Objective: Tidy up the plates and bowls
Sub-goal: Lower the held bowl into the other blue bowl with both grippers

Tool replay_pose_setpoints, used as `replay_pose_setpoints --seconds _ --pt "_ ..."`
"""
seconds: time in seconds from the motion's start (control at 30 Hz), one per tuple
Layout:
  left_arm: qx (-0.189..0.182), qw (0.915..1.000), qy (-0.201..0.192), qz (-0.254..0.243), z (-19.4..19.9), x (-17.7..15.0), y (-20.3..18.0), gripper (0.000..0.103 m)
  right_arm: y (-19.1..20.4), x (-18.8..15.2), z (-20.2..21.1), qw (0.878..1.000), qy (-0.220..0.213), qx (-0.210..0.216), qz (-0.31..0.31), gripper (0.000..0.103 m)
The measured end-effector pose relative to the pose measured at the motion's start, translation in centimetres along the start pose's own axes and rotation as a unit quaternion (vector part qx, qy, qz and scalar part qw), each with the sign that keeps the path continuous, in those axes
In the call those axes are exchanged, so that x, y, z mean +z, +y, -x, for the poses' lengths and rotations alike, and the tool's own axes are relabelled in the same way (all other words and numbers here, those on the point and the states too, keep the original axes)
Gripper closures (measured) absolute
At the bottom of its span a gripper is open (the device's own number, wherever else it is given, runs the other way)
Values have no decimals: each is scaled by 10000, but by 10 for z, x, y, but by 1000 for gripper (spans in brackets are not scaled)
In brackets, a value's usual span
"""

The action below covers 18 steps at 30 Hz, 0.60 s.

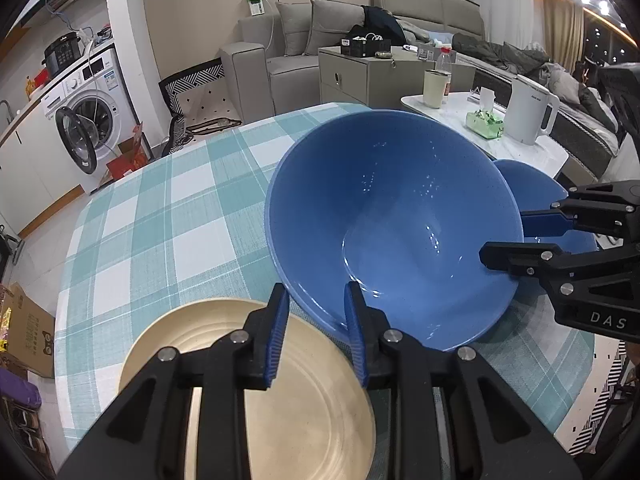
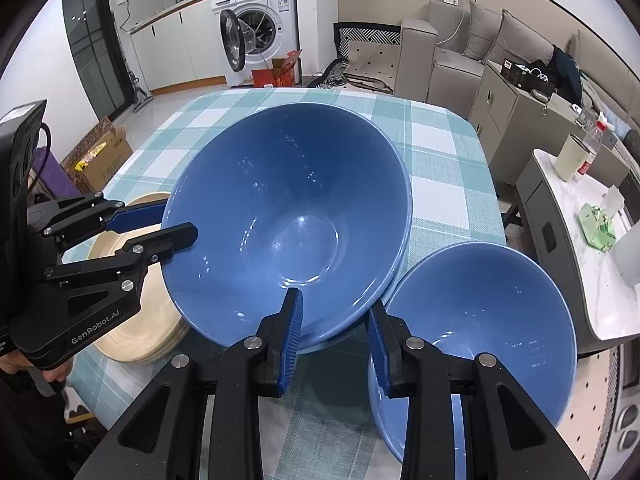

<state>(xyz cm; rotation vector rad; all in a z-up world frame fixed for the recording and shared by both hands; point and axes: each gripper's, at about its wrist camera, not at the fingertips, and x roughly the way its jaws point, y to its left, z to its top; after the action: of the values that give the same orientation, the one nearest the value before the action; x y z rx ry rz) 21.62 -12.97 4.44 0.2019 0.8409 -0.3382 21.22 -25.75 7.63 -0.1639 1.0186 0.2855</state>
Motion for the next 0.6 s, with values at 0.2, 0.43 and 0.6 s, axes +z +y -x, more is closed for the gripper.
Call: replay_pose_setpoints --seconds 0.2,0.43,0.6 --pt "22 10000 21 -51 0 1 -3 73 -1 1 0 10000 62 -4 6 69" --pt "48 9998 76 -156 -2 1 -7 70 2 -1 0 9998 69 -129 159 66" --pt "15 9998 84 -178 -2 1 -9 68 5 -3 -2 9992 147 -212 312 57"
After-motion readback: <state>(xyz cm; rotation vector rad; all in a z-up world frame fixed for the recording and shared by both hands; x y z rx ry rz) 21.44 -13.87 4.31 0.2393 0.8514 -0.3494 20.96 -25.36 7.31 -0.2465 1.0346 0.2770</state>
